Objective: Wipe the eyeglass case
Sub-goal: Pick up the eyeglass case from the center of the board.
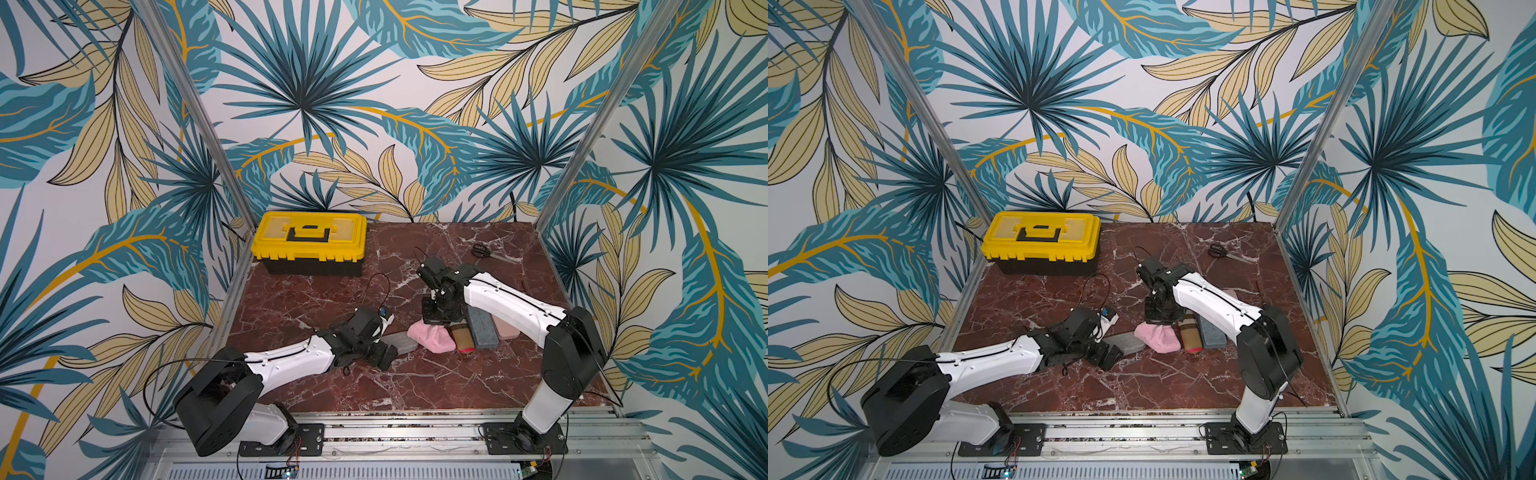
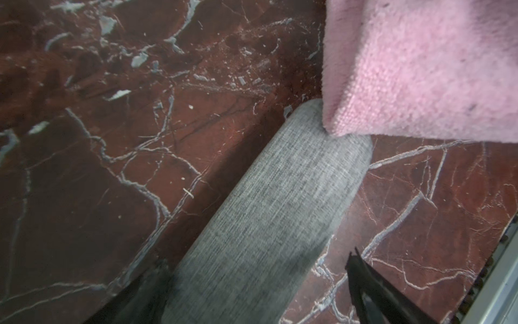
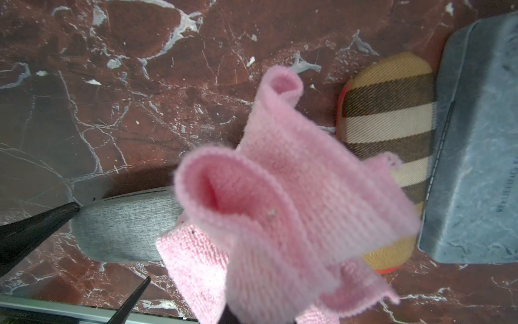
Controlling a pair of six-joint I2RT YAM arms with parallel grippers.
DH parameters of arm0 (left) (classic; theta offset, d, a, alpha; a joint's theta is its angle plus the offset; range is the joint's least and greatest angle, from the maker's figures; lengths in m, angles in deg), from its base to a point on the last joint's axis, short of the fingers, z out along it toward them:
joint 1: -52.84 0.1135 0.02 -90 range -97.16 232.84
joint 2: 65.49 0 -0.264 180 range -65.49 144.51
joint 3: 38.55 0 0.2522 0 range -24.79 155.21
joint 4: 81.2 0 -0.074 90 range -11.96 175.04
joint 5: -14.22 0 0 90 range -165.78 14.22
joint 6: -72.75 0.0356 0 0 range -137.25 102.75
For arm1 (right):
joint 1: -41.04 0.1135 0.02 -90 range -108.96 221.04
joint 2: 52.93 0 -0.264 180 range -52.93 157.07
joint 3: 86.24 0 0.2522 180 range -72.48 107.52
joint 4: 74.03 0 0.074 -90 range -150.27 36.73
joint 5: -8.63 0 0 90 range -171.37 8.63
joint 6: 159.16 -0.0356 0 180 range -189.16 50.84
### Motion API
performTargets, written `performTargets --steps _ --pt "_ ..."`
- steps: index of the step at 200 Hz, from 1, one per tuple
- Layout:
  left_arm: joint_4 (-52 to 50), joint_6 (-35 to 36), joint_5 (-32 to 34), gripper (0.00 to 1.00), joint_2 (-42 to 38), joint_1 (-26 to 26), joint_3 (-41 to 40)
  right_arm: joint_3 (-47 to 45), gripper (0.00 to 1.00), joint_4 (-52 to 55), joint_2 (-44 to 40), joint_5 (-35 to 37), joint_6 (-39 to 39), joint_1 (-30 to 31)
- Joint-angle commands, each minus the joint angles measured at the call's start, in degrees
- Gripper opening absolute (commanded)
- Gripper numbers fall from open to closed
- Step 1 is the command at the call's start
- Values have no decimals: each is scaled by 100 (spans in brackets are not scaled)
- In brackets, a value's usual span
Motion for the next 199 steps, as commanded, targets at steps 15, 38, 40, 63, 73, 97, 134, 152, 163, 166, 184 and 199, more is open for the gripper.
performTargets --steps 15,38,40,63,73,97,134,152,163,166,184,199 --pt "161 -296 -125 100 -382 -29 -342 -32 0 -102 -48 -35 -160 45" --pt "151 -383 121 100 -408 -180 -393 -22 0 -101 -21 -5 -139 46" --pt "153 -379 134 100 -404 -192 -386 -25 0 -104 -21 -8 -143 46" --pt "123 -335 298 100 -230 -277 -300 -16 0 -125 -12 -17 -149 51" --pt "103 -314 351 100 -132 -345 -258 8 0 -119 -19 -32 -155 55" --pt "48 -357 656 100 91 -593 -200 37 0 -68 -117 83 -193 81" --pt "248 -548 1226 93 41 -760 -320 -36 0 -322 -12 150 -446 444" --pt "445 -541 1281 88 -98 -768 -490 61 0 -472 263 55 -635 747" --pt "549 -501 1247 85 -130 -773 -586 127 0 -622 379 -36 -753 866" --pt "572 -493 1240 85 -131 -779 -613 143 0 -668 409 -59 -785 906" --pt "813 -395 1201 82 -144 -771 -759 294 0 -780 636 -234 -840 1002" --pt "1042 -347 1120 79 -100 -773 -877 269 0 -831 804 -287 -785 1004"
